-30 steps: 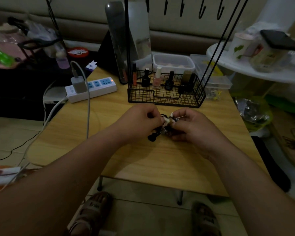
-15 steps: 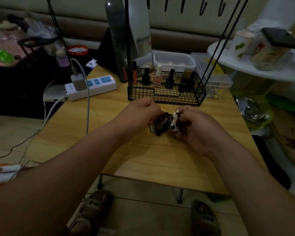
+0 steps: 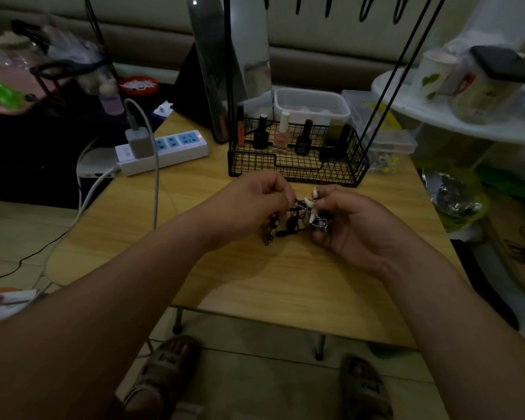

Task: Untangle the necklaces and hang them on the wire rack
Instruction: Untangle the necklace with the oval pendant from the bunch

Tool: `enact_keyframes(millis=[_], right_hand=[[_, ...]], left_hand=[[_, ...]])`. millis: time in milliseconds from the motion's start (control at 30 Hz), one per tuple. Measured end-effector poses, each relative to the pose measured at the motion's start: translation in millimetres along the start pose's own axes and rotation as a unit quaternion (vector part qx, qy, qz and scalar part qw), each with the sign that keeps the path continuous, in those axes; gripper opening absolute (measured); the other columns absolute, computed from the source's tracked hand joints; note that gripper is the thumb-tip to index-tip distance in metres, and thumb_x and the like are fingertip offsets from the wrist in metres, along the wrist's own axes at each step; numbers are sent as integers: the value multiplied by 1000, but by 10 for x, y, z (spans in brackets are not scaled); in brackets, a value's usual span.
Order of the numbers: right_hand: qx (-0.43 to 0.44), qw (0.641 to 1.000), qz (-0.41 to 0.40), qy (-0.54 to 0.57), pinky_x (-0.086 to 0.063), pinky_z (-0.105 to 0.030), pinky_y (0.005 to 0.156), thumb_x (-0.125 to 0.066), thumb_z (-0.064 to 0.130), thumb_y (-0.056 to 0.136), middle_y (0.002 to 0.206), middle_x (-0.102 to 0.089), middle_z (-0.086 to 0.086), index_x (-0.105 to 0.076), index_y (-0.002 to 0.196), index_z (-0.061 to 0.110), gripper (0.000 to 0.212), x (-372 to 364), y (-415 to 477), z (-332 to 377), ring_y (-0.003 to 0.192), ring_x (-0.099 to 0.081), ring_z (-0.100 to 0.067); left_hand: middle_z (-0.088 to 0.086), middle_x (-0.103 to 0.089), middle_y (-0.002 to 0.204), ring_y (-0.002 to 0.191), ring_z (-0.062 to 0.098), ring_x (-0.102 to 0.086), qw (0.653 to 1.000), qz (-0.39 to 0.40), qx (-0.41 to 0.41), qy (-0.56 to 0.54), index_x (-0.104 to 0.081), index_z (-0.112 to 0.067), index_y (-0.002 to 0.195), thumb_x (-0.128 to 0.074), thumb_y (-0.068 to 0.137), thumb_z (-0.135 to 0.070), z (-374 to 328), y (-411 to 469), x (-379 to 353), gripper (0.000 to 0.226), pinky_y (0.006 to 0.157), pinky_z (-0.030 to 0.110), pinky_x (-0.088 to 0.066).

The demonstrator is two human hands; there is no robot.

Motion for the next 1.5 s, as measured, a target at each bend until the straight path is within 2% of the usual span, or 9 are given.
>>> enact_keyframes(millis=[67, 200, 333, 600, 1000, 1200, 1300, 1400, 1500], right_hand=[[-1, 1000, 7, -4, -47, -27, 56, -48, 0, 92, 103, -65, -11, -65, 106, 13, 25, 7, -1, 1, 78, -62, -18], [26, 999, 10, -43, -53, -31, 72, -48, -9, 90, 107, -71, -14, -68, 116, 7, 37, 18, -16, 33, 93, -66, -23], [71, 988, -8, -133, -54, -29, 74, -59, -13, 89, 106, -76, -12, -64, 122, 8, 39, 17, -48, 64, 93, -71, -22], [172, 930, -68, -318, -56, -32, 82, -74, 10, 93, 100, -79, 6, -61, 118, 21, 30, -65, -129, 78, 90, -74, -7], [206, 866, -140, -435, -53, -30, 73, -65, 29, 100, 94, -74, 9, -69, 101, 29, 4, 18, -143, 95, 87, -69, -6], [98, 953, -127, -255, -62, -45, 76, -60, 27, 103, 99, -77, -10, -68, 93, 18, 16, 76, -66, 31, 91, -76, -29], [36, 970, -105, -216, -61, -39, 72, -59, 25, 104, 103, -76, -14, -67, 93, 15, 18, 53, -36, -37, 86, -78, -28], [96, 929, -163, -319, -61, -40, 77, -63, 30, 101, 102, -73, -2, -66, 98, 23, 9, 56, -48, -12, 90, -73, -21], [183, 887, -166, -390, -47, -24, 69, -66, 33, 99, 98, -66, 9, -67, 106, 29, 8, -15, -115, 61, 89, -63, -6]], left_hand=[[10, -77, 96, 95, 30, -73, 1000, -18, 10, -23, -64, -14, 100, -54, 105, -16, -14, -6, 18, 11, 95, 54, -54], [14, -76, 95, 83, 23, -72, 999, 3, 13, -48, -58, -9, 111, -56, 104, -14, -20, -18, 11, 8, 72, 37, -53], [7, -74, 97, 82, 17, -70, 999, 9, -27, 24, -66, -16, 105, -68, 99, -21, -36, -41, -14, 7, 66, 31, -56], [-5, -72, 87, 70, 2, -68, 990, -66, -53, 111, -68, -21, 96, -78, 92, -30, 25, 9, -54, 14, 50, 15, -48], [-5, -68, 86, 66, -3, -56, 992, -52, -39, 110, -67, -20, 95, -61, 104, -29, 24, 26, -64, 14, 57, 17, -46], [9, -75, 95, 89, 33, -71, 997, -64, 7, 48, -63, -18, 96, -56, 104, -28, 88, 41, -68, 14, 75, 52, -59], [7, -74, 90, 77, 17, -74, 996, -82, 26, -17, -61, -14, 94, -56, 104, -20, 104, 54, -84, 12, 71, 39, -60], [10, -75, 94, 82, 16, -76, 995, -91, 31, -19, -61, -13, 94, -58, 102, -18, 104, 59, -93, 9, 78, 39, -61], [7, -76, 93, 82, 13, -77, 995, -89, 27, -17, -61, -12, 95, -59, 101, -17, 101, 53, -94, 8, 74, 34, -61]])
Point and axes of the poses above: each hand's wrist, its own y-axis towards the middle knuckle, its own x-axis out of the back of the hand, z = x × y, the point moved 3 cm from there along y, towards the middle knuckle
